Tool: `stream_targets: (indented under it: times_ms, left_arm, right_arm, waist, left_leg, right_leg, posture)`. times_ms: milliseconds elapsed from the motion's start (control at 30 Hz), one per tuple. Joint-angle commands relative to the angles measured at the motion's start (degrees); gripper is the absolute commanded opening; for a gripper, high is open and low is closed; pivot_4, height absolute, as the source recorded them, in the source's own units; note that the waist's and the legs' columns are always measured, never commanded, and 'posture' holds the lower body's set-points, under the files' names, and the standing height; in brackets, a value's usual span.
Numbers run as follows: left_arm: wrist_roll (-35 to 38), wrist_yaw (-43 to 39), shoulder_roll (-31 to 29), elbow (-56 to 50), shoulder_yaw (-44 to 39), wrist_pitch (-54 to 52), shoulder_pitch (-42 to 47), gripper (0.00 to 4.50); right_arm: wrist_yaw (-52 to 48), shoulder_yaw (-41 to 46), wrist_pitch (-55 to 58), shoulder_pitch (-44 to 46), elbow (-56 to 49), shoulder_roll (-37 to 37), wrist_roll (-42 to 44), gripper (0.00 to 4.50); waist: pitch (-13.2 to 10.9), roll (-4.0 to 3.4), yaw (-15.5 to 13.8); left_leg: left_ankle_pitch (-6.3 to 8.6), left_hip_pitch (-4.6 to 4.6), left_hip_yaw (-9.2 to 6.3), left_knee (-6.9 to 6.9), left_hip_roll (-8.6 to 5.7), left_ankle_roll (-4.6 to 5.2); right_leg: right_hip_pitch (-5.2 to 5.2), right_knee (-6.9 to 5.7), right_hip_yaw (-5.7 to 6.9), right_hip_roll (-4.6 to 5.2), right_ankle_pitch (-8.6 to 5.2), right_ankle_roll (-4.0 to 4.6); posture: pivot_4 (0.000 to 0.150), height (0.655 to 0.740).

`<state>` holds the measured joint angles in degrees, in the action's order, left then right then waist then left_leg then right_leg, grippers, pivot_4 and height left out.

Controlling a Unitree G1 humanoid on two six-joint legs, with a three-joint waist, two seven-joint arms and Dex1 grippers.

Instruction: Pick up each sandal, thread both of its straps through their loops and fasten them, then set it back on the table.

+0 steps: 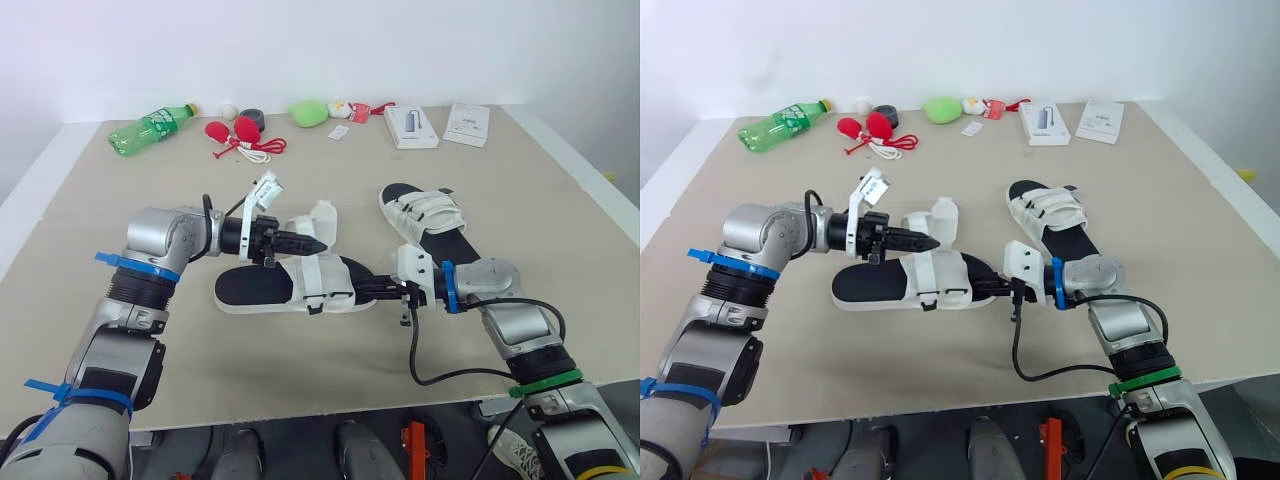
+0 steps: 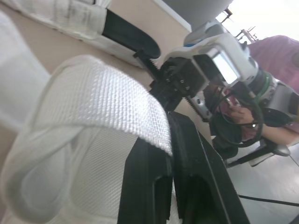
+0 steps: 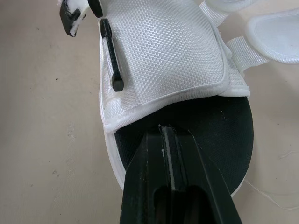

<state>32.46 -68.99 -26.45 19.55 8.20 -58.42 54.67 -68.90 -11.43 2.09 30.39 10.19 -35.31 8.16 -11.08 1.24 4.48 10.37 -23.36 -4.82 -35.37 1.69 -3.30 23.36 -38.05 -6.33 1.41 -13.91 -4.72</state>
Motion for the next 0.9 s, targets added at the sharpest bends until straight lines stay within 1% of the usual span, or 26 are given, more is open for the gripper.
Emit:
stream_targets:
  times_ms: [33,167,433,667,900]
  left_arm:
    - [0.8,-1.4,-1.2,-5.8,1.0,-0.2,-2.0,0.02]
    - [2.3,-1.2,-1.3,-10.2,1.2,-2.4,-4.5,0.02]
    - [3.5,-1.0,-2.5,-14.9,1.9,-4.2,-7.9,0.02]
    - [4.3,0.1,-2.4,-16.0,1.7,-4.8,-8.6,0.02]
    - [3.8,1.2,-1.7,-15.1,1.2,-2.2,-7.4,0.02]
  right_arm:
    - [-0.5,-0.3,0.1,0.4,0.1,-0.5,-0.6,0.00]
    - [-0.6,-0.4,0.1,0.4,0.1,-0.6,-0.7,0.00]
    - [-0.7,-0.6,0.1,0.2,-0.2,-0.5,-0.7,0.00]
    - [-0.8,-0.7,-0.2,0.3,0.0,-0.4,-0.8,0.00]
    - [-0.9,-0.8,-0.6,0.4,0.2,-0.4,-1.1,0.00]
  waist:
    - [0.0,0.00,0.0]
    - [0.0,0.00,0.0]
    - [0.0,0.00,0.0]
    - [0.0,0.00,0.0]
    - [0.0,0.00,0.0]
  left_leg:
    - [0.00,0.00,0.00,0.01,0.00,0.00]
    - [0.00,0.00,0.00,0.02,0.01,0.00]
    - [0.00,0.02,0.00,0.00,0.01,0.00]
    - [0.00,0.02,0.00,-0.01,0.01,0.00]
    - [0.00,0.02,0.00,0.00,0.01,0.00]
  right_leg:
    - [0.00,0.00,0.00,0.00,0.00,0.00]
    - [0.01,0.00,-0.01,-0.01,0.00,0.01]
    - [0.00,-0.01,-0.01,-0.01,0.01,0.01]
    - [-0.02,0.00,-0.01,-0.01,0.01,0.00]
    - [-0.01,0.00,-0.01,-0.01,0.00,0.01]
  posture:
    - [0.150,0.7400]
    - [0.150,0.7400]
    - [0.150,0.7400]
    - [0.150,0.7400]
    - [0.150,0.7400]
